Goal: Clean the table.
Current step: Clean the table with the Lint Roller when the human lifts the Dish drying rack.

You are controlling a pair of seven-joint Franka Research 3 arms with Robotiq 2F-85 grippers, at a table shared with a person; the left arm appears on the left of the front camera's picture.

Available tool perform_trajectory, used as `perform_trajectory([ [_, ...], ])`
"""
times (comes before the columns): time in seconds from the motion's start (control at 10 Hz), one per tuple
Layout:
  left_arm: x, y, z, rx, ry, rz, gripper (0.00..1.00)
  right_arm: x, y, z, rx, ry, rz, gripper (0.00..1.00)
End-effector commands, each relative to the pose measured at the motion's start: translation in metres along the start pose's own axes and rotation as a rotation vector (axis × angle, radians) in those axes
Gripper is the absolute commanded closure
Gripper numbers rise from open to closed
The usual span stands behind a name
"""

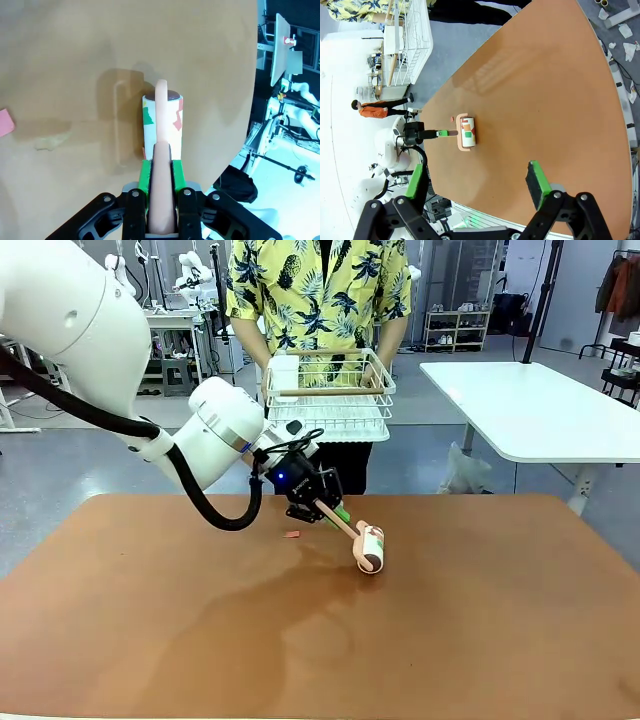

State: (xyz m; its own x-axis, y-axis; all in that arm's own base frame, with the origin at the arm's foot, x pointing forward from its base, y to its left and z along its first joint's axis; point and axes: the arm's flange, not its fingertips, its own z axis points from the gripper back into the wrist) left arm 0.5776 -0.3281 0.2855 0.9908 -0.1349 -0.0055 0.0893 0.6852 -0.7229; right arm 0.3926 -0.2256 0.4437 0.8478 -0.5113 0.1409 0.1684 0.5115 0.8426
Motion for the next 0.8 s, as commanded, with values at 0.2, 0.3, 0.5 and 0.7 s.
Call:
perform_trajectory([
  [0.2,0.012,-0.022,0.022,0.018,-0.059,0.013,0.79,-0.001,0.002,0.002,0.014,-0.002,0.002,0.0],
  [0.3,0.007,-0.033,0.047,0.006,-0.079,0.003,0.79,-0.001,0.002,0.002,0.014,-0.002,0.002,0.0],
  [0.5,-0.018,-0.04,0.117,0.024,-0.043,0.005,0.79,-0.001,0.002,0.002,0.014,-0.002,0.002,0.0],
  [0.7,-0.05,-0.007,0.18,0.024,-0.042,0.013,0.79,-0.001,0.002,0.002,0.014,-0.002,0.002,0.0],
])
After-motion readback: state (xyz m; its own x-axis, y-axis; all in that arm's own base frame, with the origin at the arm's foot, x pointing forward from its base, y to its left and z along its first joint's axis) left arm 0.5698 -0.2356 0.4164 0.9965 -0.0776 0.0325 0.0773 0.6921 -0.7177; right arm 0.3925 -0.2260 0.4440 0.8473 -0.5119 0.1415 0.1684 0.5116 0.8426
